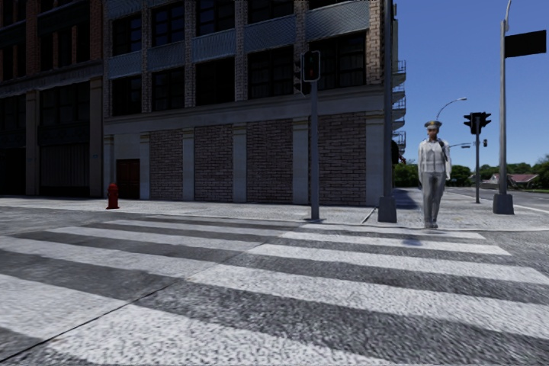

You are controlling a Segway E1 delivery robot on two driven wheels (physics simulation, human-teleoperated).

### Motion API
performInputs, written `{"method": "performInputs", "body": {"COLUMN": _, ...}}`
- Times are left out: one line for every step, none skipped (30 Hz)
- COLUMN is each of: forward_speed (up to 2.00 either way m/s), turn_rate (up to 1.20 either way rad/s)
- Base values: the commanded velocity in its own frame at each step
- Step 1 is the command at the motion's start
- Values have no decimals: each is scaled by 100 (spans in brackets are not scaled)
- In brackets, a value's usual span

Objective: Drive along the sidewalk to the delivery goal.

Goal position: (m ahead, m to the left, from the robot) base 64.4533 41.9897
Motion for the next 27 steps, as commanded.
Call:
{"method": "performInputs", "body": {"forward_speed": 162, "turn_rate": 44}}
{"method": "performInputs", "body": {"forward_speed": 163, "turn_rate": 44}}
{"method": "performInputs", "body": {"forward_speed": 163, "turn_rate": 44}}
{"method": "performInputs", "body": {"forward_speed": 163, "turn_rate": 44}}
{"method": "performInputs", "body": {"forward_speed": 163, "turn_rate": 44}}
{"method": "performInputs", "body": {"forward_speed": 163, "turn_rate": 44}}
{"method": "performInputs", "body": {"forward_speed": 163, "turn_rate": 44}}
{"method": "performInputs", "body": {"forward_speed": 163, "turn_rate": 44}}
{"method": "performInputs", "body": {"forward_speed": 164, "turn_rate": 44}}
{"method": "performInputs", "body": {"forward_speed": 164, "turn_rate": 44}}
{"method": "performInputs", "body": {"forward_speed": 166, "turn_rate": 44}}
{"method": "performInputs", "body": {"forward_speed": 169, "turn_rate": 43}}
{"method": "performInputs", "body": {"forward_speed": 170, "turn_rate": 35}}
{"method": "performInputs", "body": {"forward_speed": 170, "turn_rate": 35}}
{"method": "performInputs", "body": {"forward_speed": 170, "turn_rate": 20}}
{"method": "performInputs", "body": {"forward_speed": 170, "turn_rate": 15}}
{"method": "performInputs", "body": {"forward_speed": 170, "turn_rate": 11}}
{"method": "performInputs", "body": {"forward_speed": 170, "turn_rate": 11}}
{"method": "performInputs", "body": {"forward_speed": 170, "turn_rate": 10}}
{"method": "performInputs", "body": {"forward_speed": 170, "turn_rate": 9}}
{"method": "performInputs", "body": {"forward_speed": 170, "turn_rate": 9}}
{"method": "performInputs", "body": {"forward_speed": 170, "turn_rate": 9}}
{"method": "performInputs", "body": {"forward_speed": 170, "turn_rate": 7}}
{"method": "performInputs", "body": {"forward_speed": 173, "turn_rate": 0}}
{"method": "performInputs", "body": {"forward_speed": 175, "turn_rate": 0}}
{"method": "performInputs", "body": {"forward_speed": 175, "turn_rate": 0}}
{"method": "performInputs", "body": {"forward_speed": 176, "turn_rate": 0}}
